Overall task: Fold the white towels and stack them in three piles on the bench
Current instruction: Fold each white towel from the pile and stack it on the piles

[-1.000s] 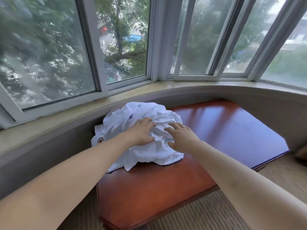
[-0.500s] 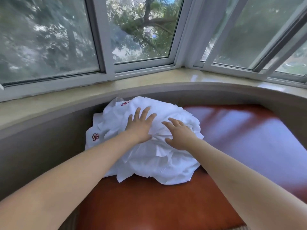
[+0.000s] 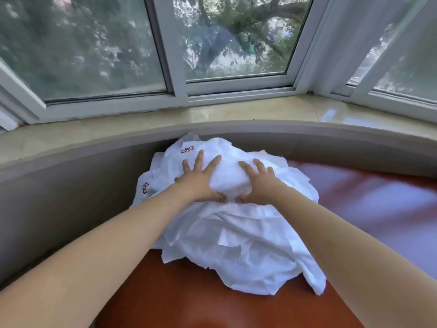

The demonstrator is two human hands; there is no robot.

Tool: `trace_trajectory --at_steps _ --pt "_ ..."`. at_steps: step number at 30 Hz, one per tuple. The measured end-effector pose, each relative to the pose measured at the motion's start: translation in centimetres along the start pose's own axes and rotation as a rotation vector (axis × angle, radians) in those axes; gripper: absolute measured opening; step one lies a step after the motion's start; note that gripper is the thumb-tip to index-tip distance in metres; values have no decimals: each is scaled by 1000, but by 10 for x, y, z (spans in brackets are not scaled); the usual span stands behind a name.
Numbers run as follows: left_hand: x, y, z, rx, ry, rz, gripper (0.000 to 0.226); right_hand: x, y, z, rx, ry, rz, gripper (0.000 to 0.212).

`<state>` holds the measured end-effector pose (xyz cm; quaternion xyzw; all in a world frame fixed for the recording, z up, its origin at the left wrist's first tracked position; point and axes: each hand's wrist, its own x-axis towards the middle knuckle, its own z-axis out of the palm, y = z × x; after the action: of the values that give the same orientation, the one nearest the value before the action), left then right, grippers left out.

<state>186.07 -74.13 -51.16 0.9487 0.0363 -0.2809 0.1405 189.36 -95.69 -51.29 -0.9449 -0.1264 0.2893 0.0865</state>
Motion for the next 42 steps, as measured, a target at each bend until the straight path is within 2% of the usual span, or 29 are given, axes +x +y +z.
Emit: trace_trajectory --at_steps 3,6,11,17,24,31,39,42 --pt "0 10 6 64 -91 -126 139 19 9 7 -42 -44 -86 129" --pt "1 16 18 110 -159 -178 149 34 18 21 -77 -101 -156 136" --pt "0 15 41 152 -153 -154 158 44 33 50 -76 -103 -248 145" --pt "7 4 45 219 -115 -40 160 53 35 54 -87 -83 -260 145" --pt "22 -15 52 251 -5 32 142 67 25 62 -135 27 -218 127" --pt "28 -35 62 221 35 118 117 55 12 73 -188 104 -165 109" --pt "8 -37 66 174 163 207 82 16 -1 79 -95 218 -105 62" --pt "-7 -31 64 152 206 218 76 -5 -1 74 -64 240 -94 57"
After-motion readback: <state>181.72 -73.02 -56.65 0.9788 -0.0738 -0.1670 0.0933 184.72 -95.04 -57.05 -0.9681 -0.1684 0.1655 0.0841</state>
